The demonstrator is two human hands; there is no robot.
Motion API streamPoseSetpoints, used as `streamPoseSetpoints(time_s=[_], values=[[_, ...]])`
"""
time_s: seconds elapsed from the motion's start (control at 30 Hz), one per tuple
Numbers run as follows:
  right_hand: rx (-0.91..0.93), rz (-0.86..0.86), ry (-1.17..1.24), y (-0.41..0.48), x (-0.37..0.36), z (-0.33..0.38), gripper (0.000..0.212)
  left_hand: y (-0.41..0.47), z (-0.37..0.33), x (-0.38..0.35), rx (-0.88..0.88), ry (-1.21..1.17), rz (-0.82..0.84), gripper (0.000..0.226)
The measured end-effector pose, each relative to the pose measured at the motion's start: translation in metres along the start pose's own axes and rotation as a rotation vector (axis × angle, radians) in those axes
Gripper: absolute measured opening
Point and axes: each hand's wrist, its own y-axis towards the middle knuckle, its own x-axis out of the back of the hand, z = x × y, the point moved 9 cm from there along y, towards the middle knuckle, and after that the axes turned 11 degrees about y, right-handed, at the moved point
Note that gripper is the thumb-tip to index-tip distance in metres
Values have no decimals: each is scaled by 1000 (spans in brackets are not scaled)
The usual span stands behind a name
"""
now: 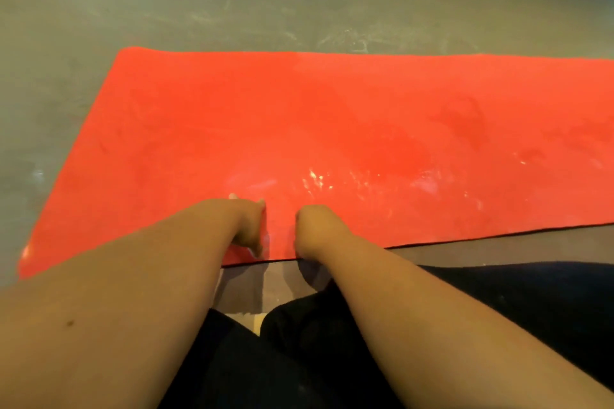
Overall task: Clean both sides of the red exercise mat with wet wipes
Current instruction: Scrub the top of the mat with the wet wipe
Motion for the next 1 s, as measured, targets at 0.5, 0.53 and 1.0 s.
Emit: streamPoseSetpoints(time_s=[0.5,0.53,1.0], values=[[48,-56,26,13,5,-19,17,7,0,-2,67,-66,22,124],[6,-64,23,14,13,-35,18,6,2,-4,66,-68,26,124],[-390,105,232,-39,77,-177,40,-16,-117,68,-369,-205,-546,59]])
